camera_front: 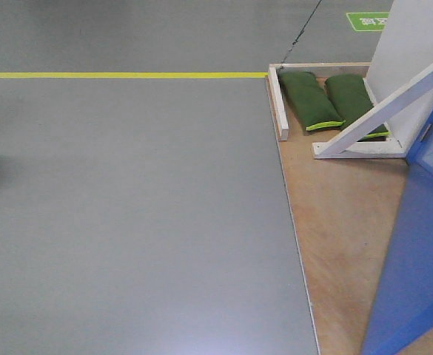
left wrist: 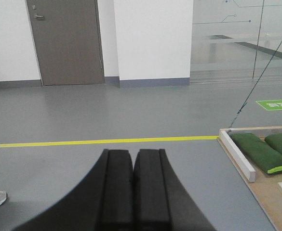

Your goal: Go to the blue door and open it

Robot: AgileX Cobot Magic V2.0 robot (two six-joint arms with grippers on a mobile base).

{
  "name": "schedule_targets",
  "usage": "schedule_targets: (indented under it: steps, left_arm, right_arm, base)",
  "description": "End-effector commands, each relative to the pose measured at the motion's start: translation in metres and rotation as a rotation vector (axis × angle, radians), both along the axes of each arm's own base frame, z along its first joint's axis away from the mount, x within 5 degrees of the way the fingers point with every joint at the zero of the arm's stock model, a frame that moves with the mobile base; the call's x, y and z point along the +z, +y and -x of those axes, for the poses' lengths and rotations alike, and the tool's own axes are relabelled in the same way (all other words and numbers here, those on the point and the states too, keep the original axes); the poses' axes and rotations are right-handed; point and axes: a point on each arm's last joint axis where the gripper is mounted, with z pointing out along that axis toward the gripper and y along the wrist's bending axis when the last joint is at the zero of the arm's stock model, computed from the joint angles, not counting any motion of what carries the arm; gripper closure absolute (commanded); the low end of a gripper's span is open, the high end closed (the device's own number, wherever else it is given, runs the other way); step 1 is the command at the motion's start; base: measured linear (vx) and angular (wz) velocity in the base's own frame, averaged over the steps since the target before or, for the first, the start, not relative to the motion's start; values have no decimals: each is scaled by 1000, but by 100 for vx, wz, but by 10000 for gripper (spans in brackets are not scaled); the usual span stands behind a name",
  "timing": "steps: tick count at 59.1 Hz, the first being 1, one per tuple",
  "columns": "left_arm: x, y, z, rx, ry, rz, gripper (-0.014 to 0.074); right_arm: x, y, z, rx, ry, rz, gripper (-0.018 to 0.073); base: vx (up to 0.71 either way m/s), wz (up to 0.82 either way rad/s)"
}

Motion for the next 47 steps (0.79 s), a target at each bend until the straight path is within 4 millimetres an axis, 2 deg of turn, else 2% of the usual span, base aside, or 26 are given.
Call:
schedule_targets:
  steps: [1,9,23,34,42,47]
  left_arm:
    - [17,-1,3,-10,-125,4,524]
    - [17,-1,3,-10,-125,4,524]
    - [17,-1,3,-10,-125,4,524]
    - [17,-1,3,-10,-125,4,524]
    - [17,-1,3,-10,-125,4,524]
    - [17,-1,3,-10,-125,4,524]
  right_arm:
    - [22,38,2,187,-79,10,561]
    - [26,34,4,121,-110,33,561]
    - [29,15,11,-93,-112,128,561]
    - [29,9,11,-126,-116,134,561]
    - [21,-10,5,-192,-85,149,561]
    - [16,-24,-7,-260,-63,199,561]
  base:
    - [0,0]
    - [0,0]
    - [0,0]
    - [0,0]
    - [0,0]
    - [0,0]
